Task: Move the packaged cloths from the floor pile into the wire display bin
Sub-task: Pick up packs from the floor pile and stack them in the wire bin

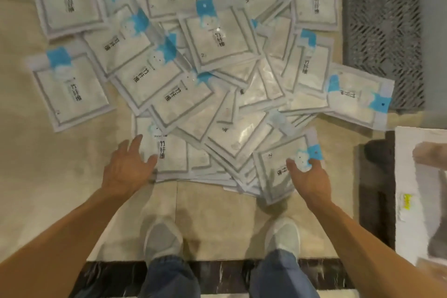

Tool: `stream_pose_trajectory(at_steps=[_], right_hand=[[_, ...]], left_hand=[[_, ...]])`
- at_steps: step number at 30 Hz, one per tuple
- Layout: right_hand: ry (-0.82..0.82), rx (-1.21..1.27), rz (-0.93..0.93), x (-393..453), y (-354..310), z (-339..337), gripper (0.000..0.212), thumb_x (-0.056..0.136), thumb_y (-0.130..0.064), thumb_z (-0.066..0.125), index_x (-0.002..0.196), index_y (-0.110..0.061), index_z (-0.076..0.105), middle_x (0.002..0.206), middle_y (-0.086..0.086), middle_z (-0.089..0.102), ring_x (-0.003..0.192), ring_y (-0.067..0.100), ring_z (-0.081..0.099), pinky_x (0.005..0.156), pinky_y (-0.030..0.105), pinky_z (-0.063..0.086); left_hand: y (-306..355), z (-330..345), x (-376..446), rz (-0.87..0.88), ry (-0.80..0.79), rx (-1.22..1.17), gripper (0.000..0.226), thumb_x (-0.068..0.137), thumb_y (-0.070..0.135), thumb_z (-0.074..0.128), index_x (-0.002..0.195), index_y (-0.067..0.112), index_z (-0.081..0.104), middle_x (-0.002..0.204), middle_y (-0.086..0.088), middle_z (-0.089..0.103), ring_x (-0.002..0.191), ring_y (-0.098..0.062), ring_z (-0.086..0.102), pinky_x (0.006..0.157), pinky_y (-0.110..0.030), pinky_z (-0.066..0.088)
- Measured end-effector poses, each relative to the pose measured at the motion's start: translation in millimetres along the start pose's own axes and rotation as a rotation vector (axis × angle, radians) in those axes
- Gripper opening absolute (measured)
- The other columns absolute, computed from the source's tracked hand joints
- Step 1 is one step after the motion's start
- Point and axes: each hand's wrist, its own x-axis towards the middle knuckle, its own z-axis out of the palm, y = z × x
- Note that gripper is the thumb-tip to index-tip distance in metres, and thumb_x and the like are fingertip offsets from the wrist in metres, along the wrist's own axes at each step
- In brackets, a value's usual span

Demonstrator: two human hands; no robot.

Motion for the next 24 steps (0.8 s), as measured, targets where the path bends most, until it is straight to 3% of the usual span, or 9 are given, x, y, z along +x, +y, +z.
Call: stream_pose_trajectory(at_steps=[3, 5, 7, 9, 11, 14, 17, 20, 24], right_hand=[[0.052, 0.092, 0.155, 44, 25, 52, 0.087, 0.09, -0.059, 0.068, 0.155, -0.011, 0.034, 0.148, 0.024, 0.044, 0.134, 0.042, 0.047, 0.108, 0.048, 0.042], [0.067, 0.168, 0.26, 68, 36, 78, 0.11, 0.081, -0.066, 0.074, 0.159, -0.008, 0.022, 0.153, 0.025, 0.035, 0.138, 0.043, 0.042, 0.111, 0.051, 0.042], [0.022, 0.312, 0.393, 91, 52, 97, 0.148, 0.051, -0.083, 0.083, 0.159, -0.007, 0.015, 0.155, 0.018, 0.037, 0.138, 0.04, 0.045, 0.105, 0.052, 0.048], [0.014, 0.468, 0.485, 120, 76, 115, 0.168, 0.009, -0.094, 0.078, 0.15, -0.014, 0.032, 0.14, 0.009, 0.055, 0.121, 0.031, 0.06, 0.078, 0.045, 0.06], [0.034, 0.576, 0.51, 137, 98, 125, 0.161, 0.003, -0.09, 0.081, 0.143, -0.018, 0.042, 0.123, 0.002, 0.066, 0.102, 0.021, 0.065, 0.06, 0.03, 0.053], [0.056, 0.675, 0.491, 101, 71, 110, 0.144, 0.029, -0.082, 0.09, 0.144, -0.011, 0.04, 0.098, 0.001, 0.067, 0.082, 0.01, 0.061, 0.056, 0.026, 0.045], [0.07, 0.839, 0.438, 87, 67, 100, 0.07, 0.077, -0.047, 0.089, 0.116, -0.01, 0.043, 0.063, 0.002, 0.059, 0.043, 0.007, 0.054, 0.035, 0.016, 0.039], [0.077, 1.079, 0.391, 75, 68, 93, 0.025, 0.087, -0.015, 0.083, 0.102, -0.006, 0.066, 0.094, 0.005, 0.074, 0.072, 0.016, 0.071, 0.042, 0.022, 0.052], [-0.006, 1.179, 0.274, 59, 63, 82, 0.027, 0.09, -0.001, 0.076, 0.107, -0.018, 0.064, 0.113, 0.004, 0.077, 0.088, 0.02, 0.076, 0.058, 0.029, 0.062]], left_hand=[[-24, 46, 50, -0.094, 0.014, -0.114, 0.082, 0.086, 0.059, 0.066, 0.151, 0.018, 0.038, 0.146, -0.021, 0.045, 0.135, -0.041, 0.041, 0.11, -0.054, 0.039], [-31, 66, 71, -0.145, 0.041, -0.167, 0.087, 0.081, 0.062, 0.072, 0.145, 0.013, 0.04, 0.141, -0.024, 0.044, 0.134, -0.041, 0.039, 0.108, -0.054, 0.04], [-36, 78, 85, -0.2, 0.097, -0.183, 0.093, 0.076, 0.058, 0.08, 0.146, 0.012, 0.036, 0.145, -0.023, 0.036, 0.14, -0.04, 0.029, 0.111, -0.054, 0.034], [-39, 83, 93, -0.261, 0.152, -0.233, 0.103, 0.068, 0.053, 0.089, 0.147, 0.013, 0.034, 0.148, -0.021, 0.032, 0.14, -0.04, 0.029, 0.112, -0.053, 0.033], [-41, 84, 95, -0.318, 0.155, -0.34, 0.109, 0.063, 0.049, 0.094, 0.145, 0.012, 0.032, 0.148, -0.02, 0.035, 0.137, -0.04, 0.038, 0.11, -0.051, 0.039], [-48, 84, 95, -0.358, 0.109, -0.485, 0.111, 0.058, 0.051, 0.096, 0.142, 0.008, 0.037, 0.143, -0.015, 0.05, 0.128, -0.036, 0.053, 0.104, -0.048, 0.047], [-51, 82, 87, -0.363, 0.086, -0.629, 0.092, 0.055, 0.051, 0.098, 0.125, 0.006, 0.057, 0.121, -0.013, 0.068, 0.097, -0.029, 0.066, 0.081, -0.042, 0.057], [-50, 80, 72, -0.341, 0.064, -0.902, 0.05, 0.082, 0.014, 0.084, 0.125, 0.006, 0.06, 0.108, -0.007, 0.07, 0.078, -0.013, 0.064, 0.067, -0.031, 0.051], [-60, 70, 50, -0.246, 0.077, -0.992, 0.047, 0.09, 0.007, 0.075, 0.133, 0.011, 0.057, 0.117, -0.004, 0.069, 0.088, -0.016, 0.067, 0.07, -0.033, 0.058]])
